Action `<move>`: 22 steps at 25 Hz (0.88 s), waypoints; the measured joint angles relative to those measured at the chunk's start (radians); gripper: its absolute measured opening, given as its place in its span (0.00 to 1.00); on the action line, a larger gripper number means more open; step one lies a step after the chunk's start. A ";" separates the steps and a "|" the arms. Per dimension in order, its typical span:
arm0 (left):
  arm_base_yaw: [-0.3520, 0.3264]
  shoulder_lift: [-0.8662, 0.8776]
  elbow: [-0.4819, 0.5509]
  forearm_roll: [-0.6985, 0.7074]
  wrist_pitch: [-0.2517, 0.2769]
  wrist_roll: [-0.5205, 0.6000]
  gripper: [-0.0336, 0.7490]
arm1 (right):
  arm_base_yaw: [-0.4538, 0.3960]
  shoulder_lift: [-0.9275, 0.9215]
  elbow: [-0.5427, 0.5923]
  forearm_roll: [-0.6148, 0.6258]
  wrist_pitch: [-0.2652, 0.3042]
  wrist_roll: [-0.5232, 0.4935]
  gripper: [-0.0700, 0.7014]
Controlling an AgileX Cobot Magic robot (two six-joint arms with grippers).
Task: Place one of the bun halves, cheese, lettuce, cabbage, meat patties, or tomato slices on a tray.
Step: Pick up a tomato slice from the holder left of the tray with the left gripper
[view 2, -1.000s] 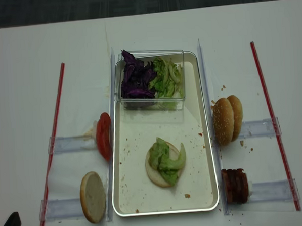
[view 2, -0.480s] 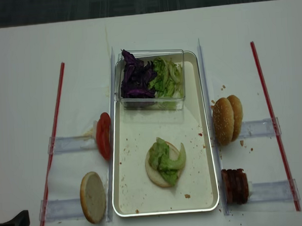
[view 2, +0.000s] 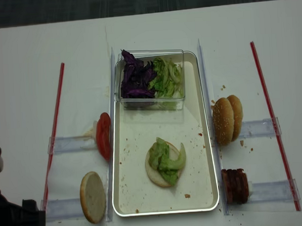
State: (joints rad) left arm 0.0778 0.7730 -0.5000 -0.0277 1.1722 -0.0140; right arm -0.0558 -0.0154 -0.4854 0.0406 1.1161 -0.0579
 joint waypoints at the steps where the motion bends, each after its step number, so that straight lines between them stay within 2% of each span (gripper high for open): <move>1: 0.000 0.028 0.000 0.000 -0.004 0.000 0.74 | 0.000 0.000 0.000 0.000 0.000 0.000 0.81; 5: 0.000 0.102 0.000 0.028 -0.011 0.000 0.74 | 0.000 0.000 0.000 0.000 0.000 0.000 0.81; 16: 0.000 0.110 -0.006 0.047 -0.020 -0.028 0.74 | 0.000 0.000 0.000 0.000 0.000 0.000 0.81; 22: 0.000 0.202 -0.107 0.047 -0.040 -0.034 0.74 | 0.000 0.000 0.000 0.000 0.000 -0.002 0.81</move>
State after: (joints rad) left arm 0.0778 0.9750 -0.6071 0.0190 1.1319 -0.0478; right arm -0.0558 -0.0154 -0.4854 0.0406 1.1161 -0.0598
